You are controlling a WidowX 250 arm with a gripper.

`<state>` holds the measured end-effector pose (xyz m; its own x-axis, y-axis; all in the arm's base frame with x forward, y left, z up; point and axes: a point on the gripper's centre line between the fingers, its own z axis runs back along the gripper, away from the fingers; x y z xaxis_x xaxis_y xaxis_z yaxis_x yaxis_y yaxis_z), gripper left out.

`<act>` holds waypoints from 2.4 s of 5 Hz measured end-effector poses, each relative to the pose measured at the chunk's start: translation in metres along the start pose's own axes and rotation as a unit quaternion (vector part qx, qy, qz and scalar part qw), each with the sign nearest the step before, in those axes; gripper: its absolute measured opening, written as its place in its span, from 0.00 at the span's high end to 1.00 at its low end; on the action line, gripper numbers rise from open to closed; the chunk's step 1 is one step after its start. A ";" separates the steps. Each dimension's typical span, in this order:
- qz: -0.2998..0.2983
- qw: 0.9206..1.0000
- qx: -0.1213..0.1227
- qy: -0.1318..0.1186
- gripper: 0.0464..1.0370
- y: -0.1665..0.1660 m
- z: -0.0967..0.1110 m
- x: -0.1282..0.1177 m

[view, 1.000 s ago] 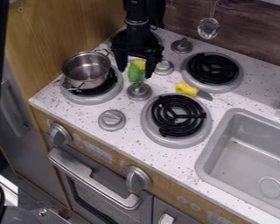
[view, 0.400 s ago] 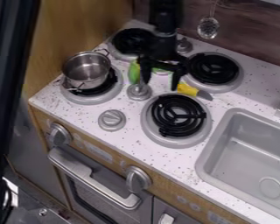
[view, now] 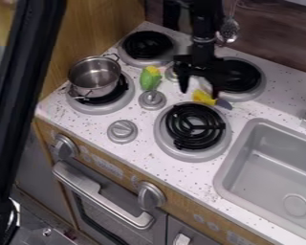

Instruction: Move the yellow knife to the lower right burner

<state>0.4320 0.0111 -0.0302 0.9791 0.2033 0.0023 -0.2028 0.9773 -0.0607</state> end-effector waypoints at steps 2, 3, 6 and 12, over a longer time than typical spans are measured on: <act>0.021 1.000 0.011 0.005 0.04 -0.024 -0.020 0.016; 0.037 0.999 0.025 -0.003 0.04 -0.022 -0.024 0.023; 0.042 0.996 0.073 0.001 0.04 -0.008 -0.029 0.033; 0.135 0.986 0.094 -0.035 0.04 0.043 -0.026 0.008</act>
<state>0.4316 0.0535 -0.0586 0.8869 0.4547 0.0814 -0.4615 0.8793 0.1178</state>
